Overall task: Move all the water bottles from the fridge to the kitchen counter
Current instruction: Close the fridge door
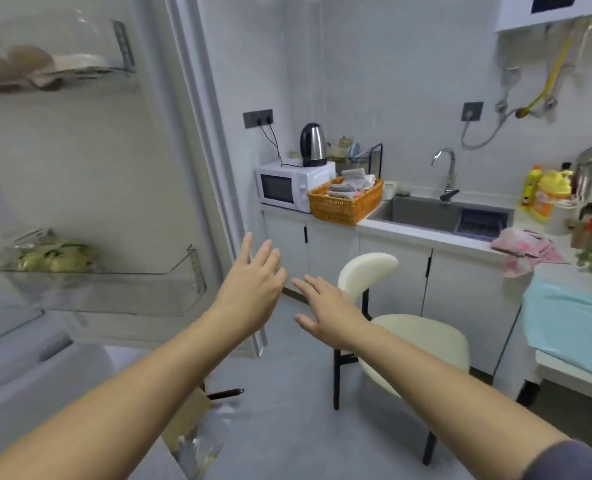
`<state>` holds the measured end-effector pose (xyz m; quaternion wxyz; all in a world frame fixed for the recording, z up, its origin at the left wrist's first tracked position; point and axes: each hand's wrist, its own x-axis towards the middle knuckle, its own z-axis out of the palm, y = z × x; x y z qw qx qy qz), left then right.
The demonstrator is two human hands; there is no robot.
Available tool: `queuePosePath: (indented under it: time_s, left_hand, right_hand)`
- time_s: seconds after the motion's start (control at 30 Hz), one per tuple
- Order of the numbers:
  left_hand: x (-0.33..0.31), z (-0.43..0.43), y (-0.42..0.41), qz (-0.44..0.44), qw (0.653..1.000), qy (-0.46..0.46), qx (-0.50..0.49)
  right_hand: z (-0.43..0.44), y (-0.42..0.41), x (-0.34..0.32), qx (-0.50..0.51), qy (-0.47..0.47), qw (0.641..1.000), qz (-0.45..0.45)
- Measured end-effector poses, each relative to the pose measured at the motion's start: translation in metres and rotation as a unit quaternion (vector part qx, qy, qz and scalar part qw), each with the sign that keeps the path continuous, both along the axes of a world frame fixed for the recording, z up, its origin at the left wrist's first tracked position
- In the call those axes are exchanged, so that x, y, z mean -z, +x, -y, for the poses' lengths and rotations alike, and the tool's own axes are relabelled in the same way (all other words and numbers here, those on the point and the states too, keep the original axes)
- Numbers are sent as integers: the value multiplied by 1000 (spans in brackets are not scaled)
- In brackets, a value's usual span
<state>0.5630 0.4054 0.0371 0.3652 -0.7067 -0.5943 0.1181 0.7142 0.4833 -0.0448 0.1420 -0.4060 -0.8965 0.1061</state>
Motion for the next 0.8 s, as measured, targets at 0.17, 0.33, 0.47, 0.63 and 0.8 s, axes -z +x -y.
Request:
queuePosePath:
  time_s: [0.17, 0.33, 0.47, 0.63, 0.8]
  left_hand:
    - [-24, -25, -40, -79, 997, -4, 0]
    - [-24, -41, -63, -154, 988, -7, -12]
    - [-24, -50, -67, -180, 984, 2, -4]
    - [-19, -44, -71, -181, 983, 35, 13]
    - [-12, -25, -81, -150, 981, 90, 80]
  right_hand:
    - [-25, -54, -4, 0, -78, 995, -64]
    - [-33, -80, -4, -3, -136, 985, -105]
    - [-38, -90, -4, -16, -155, 980, -123]
    - [-39, -94, -7, -39, -139, 977, -160]
    - [-39, -93, -9, -89, -115, 978, -153]
